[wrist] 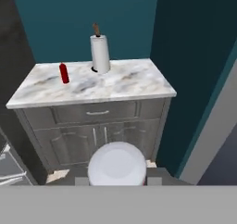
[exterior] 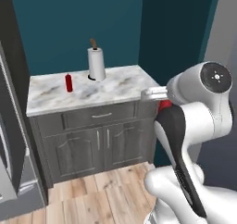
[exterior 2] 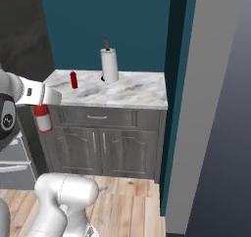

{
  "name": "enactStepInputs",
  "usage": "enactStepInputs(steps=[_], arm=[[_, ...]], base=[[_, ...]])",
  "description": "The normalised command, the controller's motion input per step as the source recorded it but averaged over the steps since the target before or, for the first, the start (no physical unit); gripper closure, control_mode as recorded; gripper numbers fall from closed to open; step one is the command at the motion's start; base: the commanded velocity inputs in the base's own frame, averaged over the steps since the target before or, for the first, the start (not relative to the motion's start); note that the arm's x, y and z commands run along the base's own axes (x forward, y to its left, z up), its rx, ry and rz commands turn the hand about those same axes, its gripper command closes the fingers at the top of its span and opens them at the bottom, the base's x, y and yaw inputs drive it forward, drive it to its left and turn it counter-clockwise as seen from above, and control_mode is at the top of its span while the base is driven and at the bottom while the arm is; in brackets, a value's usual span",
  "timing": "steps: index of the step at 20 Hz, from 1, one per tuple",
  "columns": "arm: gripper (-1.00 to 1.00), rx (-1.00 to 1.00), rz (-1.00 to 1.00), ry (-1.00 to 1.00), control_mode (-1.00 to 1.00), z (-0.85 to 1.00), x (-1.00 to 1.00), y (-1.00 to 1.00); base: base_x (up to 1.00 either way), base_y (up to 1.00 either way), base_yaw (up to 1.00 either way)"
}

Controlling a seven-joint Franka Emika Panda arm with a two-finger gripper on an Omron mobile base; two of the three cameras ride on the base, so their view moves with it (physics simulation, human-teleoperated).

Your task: Place the ketchup and ketchup from the counter to the top shelf of the fridge. If the existing items in the fridge are on the top shelf, move them to other shelves.

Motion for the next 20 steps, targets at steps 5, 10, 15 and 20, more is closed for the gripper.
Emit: enactStepInputs(steps=[5, 10, 15, 20], arm=[[1.0, 0.0, 0.0, 0.0, 1.0, 0.0, 0.0, 0.0], [1.0, 0.0, 0.0, 0.0, 1.0, 0.0, 0.0, 0.0], [1.0, 0.0, 0.0, 0.0, 1.0, 0.0, 0.0, 0.0], [1.0, 0.0, 0.0, 0.0, 1.0, 0.0, 0.0, 0.0]], base=[[-1.0, 0.82, 0.15], [-0.83, 1.0, 0.2], [-0.48, 1.0, 0.21], [-0.1, 1.0, 0.16]])
